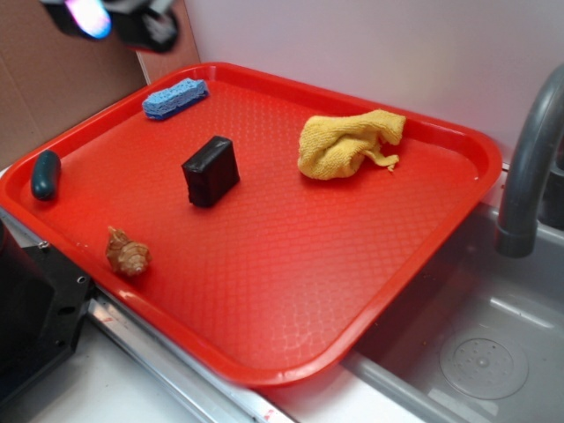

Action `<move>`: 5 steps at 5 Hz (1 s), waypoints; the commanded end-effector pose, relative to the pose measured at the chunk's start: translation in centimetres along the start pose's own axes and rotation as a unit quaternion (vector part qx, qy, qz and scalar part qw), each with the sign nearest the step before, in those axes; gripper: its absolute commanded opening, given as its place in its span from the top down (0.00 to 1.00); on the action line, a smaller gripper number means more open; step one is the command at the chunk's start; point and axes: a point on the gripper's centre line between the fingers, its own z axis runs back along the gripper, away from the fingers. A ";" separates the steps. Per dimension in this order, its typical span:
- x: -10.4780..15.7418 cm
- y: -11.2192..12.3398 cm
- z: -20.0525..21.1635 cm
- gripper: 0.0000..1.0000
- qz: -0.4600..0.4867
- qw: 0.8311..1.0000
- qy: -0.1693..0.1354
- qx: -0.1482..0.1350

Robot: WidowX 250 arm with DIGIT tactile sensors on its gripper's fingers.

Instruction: Grab the black box.

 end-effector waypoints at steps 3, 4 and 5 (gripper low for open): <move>1.4 2.5 -6.6 0.00 0.029 0.999 0.023 -0.014; 1.4 2.5 -6.6 0.00 0.029 0.999 0.023 -0.014; 1.4 2.5 -6.6 0.00 0.029 0.999 0.023 -0.014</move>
